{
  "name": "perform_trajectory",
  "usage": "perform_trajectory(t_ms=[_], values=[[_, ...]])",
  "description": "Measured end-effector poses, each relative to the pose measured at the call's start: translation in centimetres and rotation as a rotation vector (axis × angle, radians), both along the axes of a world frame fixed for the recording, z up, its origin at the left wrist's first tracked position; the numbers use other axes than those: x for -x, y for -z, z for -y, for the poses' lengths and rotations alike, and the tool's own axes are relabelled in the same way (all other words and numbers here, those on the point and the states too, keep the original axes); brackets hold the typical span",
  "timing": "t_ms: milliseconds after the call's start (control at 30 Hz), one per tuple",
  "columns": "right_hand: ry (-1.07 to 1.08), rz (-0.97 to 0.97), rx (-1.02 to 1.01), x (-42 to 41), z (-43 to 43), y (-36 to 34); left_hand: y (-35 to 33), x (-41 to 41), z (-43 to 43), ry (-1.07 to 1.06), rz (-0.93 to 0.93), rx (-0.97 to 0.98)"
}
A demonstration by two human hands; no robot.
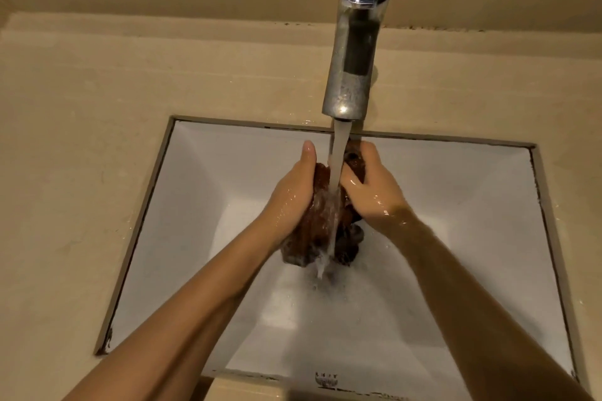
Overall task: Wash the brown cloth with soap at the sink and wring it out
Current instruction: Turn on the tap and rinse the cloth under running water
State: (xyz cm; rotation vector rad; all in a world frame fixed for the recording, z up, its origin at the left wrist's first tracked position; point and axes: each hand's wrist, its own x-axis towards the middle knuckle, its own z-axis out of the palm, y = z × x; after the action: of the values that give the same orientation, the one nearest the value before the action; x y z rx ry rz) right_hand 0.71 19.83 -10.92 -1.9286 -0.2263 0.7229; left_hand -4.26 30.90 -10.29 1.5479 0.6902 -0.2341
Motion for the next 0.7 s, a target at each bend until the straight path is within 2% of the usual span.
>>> perform_trajectory(t_ms=[100, 167, 300, 433, 567, 700], values=[[-0.256, -0.067, 0.002, -1.0, 0.7, -1.7, -1.2, -0.4, -0.4, 0.079, 0.022, 0.072], [-0.263, -0.109, 0.002, -1.4, 0.9, -2.3, -0.9, -0.4, -0.6, 0.029, 0.019, 0.147], [-0.136, -0.201, -0.159, -1.1, 1.2, -3.2, 1.1, 0.3, -2.3, -0.168, 0.036, 0.483], [0.054, -0.401, -0.419, -0.3, 0.9, -3.7, 3.3, 2.2, -1.5, -0.115, -0.05, 0.82], [0.282, -0.57, -0.562, -0.4, 0.8, -3.3, 3.8, 3.0, -0.3, -0.145, -0.118, 0.962], [0.379, -0.497, -0.581, -0.6, 1.3, -2.4, 3.8, 3.7, -0.8, -0.287, -0.11, 1.135]])
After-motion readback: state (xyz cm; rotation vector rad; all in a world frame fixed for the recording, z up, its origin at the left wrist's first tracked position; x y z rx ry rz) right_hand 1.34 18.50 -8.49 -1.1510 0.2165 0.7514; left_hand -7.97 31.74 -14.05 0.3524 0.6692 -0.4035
